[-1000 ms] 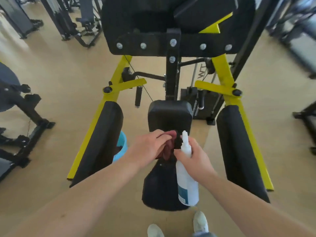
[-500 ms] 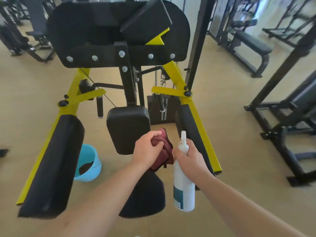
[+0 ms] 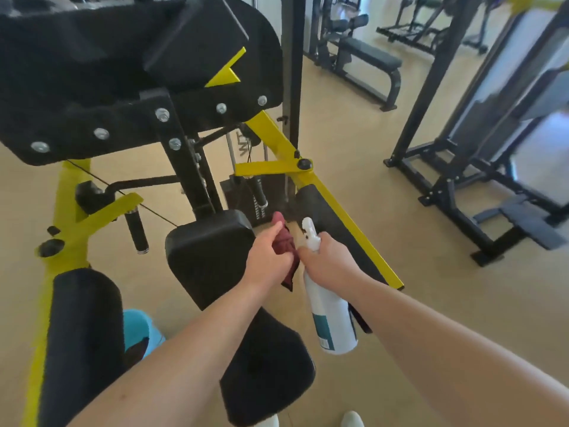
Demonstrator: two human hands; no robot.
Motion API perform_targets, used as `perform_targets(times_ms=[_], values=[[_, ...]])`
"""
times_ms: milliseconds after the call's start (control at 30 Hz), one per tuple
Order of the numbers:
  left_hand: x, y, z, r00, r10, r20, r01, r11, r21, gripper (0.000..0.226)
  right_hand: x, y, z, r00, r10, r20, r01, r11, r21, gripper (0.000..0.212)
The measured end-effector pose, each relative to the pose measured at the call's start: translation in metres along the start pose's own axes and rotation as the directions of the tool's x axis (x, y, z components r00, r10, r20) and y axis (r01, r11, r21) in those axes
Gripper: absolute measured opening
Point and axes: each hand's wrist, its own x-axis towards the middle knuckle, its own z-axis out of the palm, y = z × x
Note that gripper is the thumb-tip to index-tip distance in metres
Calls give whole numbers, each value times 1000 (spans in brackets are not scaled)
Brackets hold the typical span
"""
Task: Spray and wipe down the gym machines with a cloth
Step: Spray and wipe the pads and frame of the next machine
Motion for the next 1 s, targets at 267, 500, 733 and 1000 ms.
perform_targets(times_ms=[267,500,733,1000], values=[[12,-16,-12,974,98,204,-98,995,-8,78,-27,5,21,987,135,-92,-131,990,50,24],[3,-17,9,938,149,313,-141,989,-50,78,-71,35,23,962,228,-148,-214,972,100,25],[-9,-17,32,893,189,409,-174,982,-73,77,-105,62,19,947,272,-173,-246,956,160,25],[-14,-12,41,842,256,475,-254,965,-69,74,-128,90,8,924,335,-185,-296,931,212,24]])
